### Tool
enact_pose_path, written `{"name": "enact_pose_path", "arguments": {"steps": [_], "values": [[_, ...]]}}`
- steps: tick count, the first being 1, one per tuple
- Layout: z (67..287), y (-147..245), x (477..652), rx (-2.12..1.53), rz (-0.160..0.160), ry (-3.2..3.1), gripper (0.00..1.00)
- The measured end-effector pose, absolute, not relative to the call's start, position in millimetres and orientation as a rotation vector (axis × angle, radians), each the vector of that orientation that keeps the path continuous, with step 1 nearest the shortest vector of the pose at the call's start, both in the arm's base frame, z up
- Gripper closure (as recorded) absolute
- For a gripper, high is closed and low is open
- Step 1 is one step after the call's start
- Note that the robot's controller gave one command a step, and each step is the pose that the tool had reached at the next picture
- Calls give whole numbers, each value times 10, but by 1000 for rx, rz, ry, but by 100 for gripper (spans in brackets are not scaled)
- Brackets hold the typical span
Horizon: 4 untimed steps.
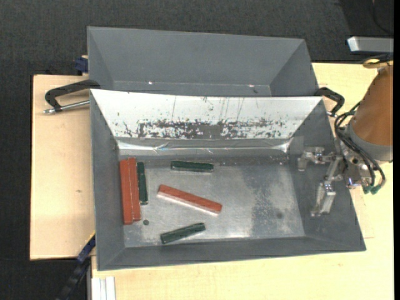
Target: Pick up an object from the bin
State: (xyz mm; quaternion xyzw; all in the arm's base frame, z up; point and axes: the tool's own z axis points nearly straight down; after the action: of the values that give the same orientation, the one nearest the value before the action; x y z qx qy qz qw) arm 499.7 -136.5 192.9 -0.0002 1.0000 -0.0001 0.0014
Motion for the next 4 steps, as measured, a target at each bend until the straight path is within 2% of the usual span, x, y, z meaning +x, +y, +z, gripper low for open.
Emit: {"name": "enact_pose_path", "arguments": {"steps": [1, 2, 3, 4], "values": [[1929, -1366, 4997, -1, -1, 3139, 0], [1745, -998, 5096, -134, -2, 3136, 0], [1144, -668, 5141, -232, 0, 3126, 0], [768, -171, 5278, -231, 2, 3132, 0]]}}
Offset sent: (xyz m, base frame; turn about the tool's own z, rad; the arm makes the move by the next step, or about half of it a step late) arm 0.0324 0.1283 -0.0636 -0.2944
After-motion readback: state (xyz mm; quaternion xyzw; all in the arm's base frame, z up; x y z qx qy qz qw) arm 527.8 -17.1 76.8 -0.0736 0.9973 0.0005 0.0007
